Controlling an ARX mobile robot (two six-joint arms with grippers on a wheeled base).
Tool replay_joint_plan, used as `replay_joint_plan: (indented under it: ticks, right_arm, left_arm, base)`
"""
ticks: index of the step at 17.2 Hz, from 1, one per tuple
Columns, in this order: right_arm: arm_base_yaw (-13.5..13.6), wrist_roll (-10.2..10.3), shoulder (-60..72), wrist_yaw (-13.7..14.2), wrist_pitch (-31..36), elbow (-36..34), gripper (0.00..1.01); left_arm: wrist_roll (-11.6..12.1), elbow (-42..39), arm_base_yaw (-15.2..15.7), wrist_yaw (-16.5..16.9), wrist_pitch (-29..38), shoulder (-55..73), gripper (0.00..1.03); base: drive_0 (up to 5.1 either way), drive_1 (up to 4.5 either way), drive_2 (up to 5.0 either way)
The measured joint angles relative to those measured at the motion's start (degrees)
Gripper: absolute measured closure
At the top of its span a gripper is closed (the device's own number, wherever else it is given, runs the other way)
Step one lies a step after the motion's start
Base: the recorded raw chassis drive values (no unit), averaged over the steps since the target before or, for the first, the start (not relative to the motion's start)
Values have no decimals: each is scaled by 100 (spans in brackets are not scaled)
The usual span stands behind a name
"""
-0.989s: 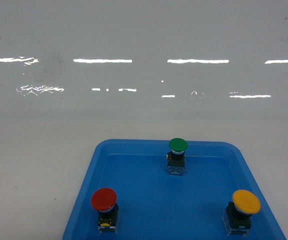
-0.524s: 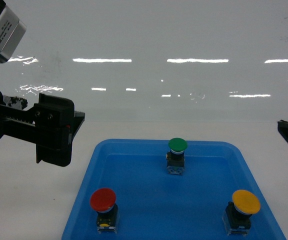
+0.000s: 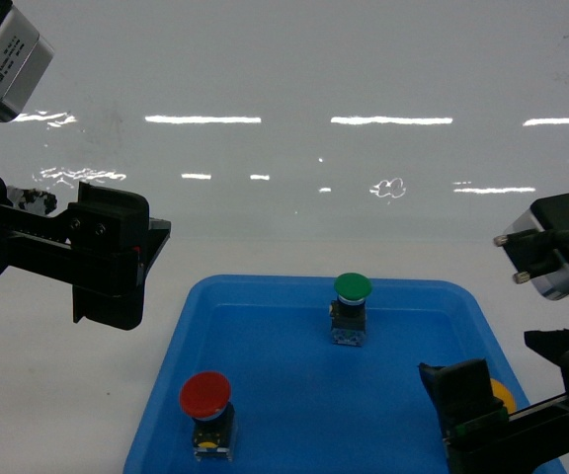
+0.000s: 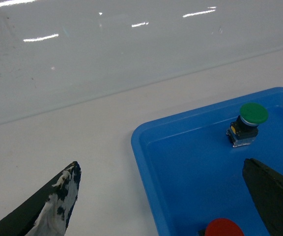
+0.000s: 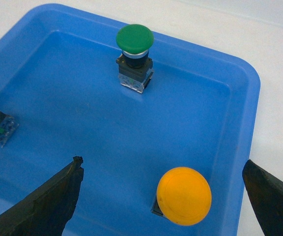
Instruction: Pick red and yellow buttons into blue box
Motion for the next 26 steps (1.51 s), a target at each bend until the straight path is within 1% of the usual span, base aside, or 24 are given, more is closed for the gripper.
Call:
replay_joint_plan:
  ticks: [1, 2, 3, 5, 6, 7, 9, 10, 11, 13, 15, 16, 17, 18, 20, 22, 23, 24, 26]
  right_arm:
    - [87, 2, 179, 153, 2, 94, 3]
    - [118, 28, 334, 201, -48, 197, 3]
    - [149, 42, 522, 343, -79, 321, 3]
    - [136, 66, 741, 426, -157, 485, 3]
    - [101, 116, 822, 472, -256, 544, 3]
    - [90, 181, 918, 459, -295, 568, 3]
    - [68, 256, 1095, 529, -341, 584, 3]
    - [68, 334, 1189, 560, -295, 579, 3]
    - [70, 372, 1268, 557, -153, 570, 3]
    - [66, 549, 1423, 527, 111, 529, 3]
    - [70, 765, 1670, 647, 223, 503, 3]
    - [107, 831, 1792, 721, 299, 498, 4]
    - [153, 883, 1849, 780, 273, 498, 12]
    - [201, 914, 1897, 837, 367, 498, 23]
    - [302, 949, 1899, 870, 476, 501, 42]
    - [302, 992, 1987, 907, 535, 496, 60]
    - [295, 1038, 2026, 876, 562, 466, 69]
    - [297, 1045, 2052, 911, 647, 450, 74]
    - [297, 1045, 2083, 970, 852, 356, 75]
  left_arm:
    - [-2, 0, 0, -2, 0, 0, 5]
    - [0, 0, 0, -2, 0, 0, 5]
    - [-2, 0, 0, 0, 0, 0, 5]
    - [-2, 0, 0, -2, 0, 0, 5]
    - [-2, 0, 0, -2, 0, 0, 5]
    - [0, 0, 0, -2, 0, 0, 5]
    - [-2, 0, 0, -2, 0, 0, 5]
    - [0, 0, 0, 0, 0, 0, 5]
    - [-2, 0, 0, -2, 0, 0, 5]
    - [-2, 0, 0, -2, 0, 0, 5]
    - [0, 0, 0, 0, 0, 0, 5]
    - [-2, 0, 0, -2, 0, 0, 5]
    - [0, 0, 0, -2, 0, 0, 5]
    - [0, 0, 0, -2, 0, 0, 5]
    - [0, 0, 0, -2, 0, 0, 5]
    - [-2, 0, 0, -2, 2, 0, 5]
    - [0, 0, 0, 0, 0, 0, 5]
    - [-2, 0, 0, 0, 0, 0, 5]
    - [0, 0, 0, 0, 0, 0, 5]
  base:
    - [0, 0, 0]
    - [0, 0, 0]
    - [0, 0, 0]
    - [0, 0, 0]
    - [0, 0, 0]
    - [0, 0, 0]
    - [0, 0, 0]
    - [0, 0, 0]
    - [0, 0, 0]
    - [0, 0, 0]
    - [0, 0, 0]
    - [0, 0, 0]
    - [0, 0, 0]
    - [0, 0, 0]
    - [0, 0, 0]
    - [0, 0, 0]
    - [0, 0, 0]
    - [0, 0, 0]
    - [0, 0, 0]
